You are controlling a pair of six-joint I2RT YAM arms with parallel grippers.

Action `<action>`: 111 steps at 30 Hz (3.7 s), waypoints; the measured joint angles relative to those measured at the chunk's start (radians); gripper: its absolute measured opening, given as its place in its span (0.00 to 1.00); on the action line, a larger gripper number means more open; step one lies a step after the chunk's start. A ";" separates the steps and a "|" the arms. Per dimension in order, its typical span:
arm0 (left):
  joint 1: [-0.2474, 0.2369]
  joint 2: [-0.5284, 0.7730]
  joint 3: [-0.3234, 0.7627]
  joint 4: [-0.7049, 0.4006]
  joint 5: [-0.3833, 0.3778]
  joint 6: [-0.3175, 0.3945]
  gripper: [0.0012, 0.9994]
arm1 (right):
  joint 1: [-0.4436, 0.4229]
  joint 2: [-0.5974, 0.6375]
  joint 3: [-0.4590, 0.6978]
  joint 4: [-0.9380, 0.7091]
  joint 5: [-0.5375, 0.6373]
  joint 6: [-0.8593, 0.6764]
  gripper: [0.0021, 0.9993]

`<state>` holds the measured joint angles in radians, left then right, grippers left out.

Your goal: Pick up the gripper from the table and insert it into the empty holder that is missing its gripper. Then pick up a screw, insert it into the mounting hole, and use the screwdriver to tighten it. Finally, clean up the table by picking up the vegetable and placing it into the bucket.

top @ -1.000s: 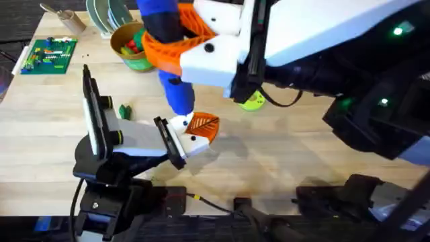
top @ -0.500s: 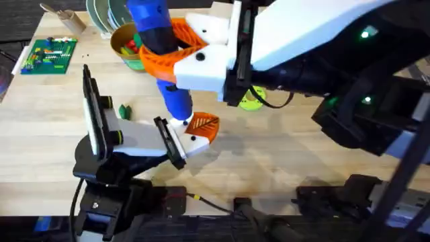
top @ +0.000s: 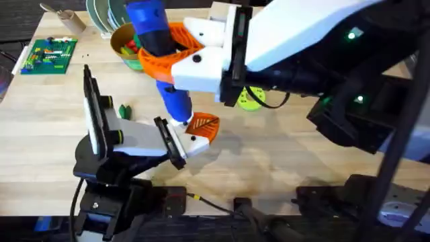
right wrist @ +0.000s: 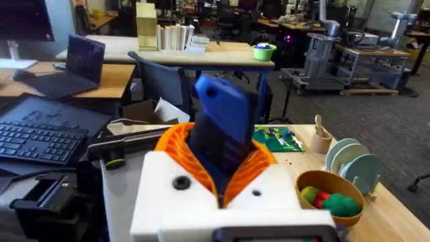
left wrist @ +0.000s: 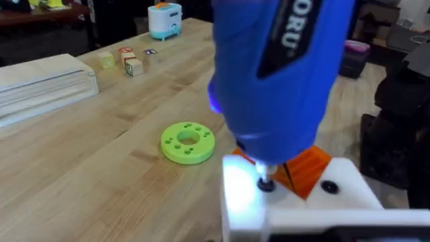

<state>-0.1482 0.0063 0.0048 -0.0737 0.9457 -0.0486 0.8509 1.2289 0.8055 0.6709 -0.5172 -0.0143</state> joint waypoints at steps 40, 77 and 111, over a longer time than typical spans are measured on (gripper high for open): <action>0.000 -0.001 0.001 0.005 -0.007 -0.008 0.00 | -0.594 0.225 -0.006 -0.447 0.617 -1.101 0.02; 0.000 -0.001 0.001 0.003 -0.007 -0.002 0.84 | -0.517 0.056 0.010 -0.657 0.684 -0.623 0.98; 0.000 0.717 1.218 -1.336 -1.104 -0.107 0.99 | -0.409 -0.003 0.010 -0.543 0.677 -0.112 0.98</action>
<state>-0.1482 0.7229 1.2224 -1.4101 -0.1588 -0.1554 0.4423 1.2259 0.8158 0.1276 0.1601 -0.1265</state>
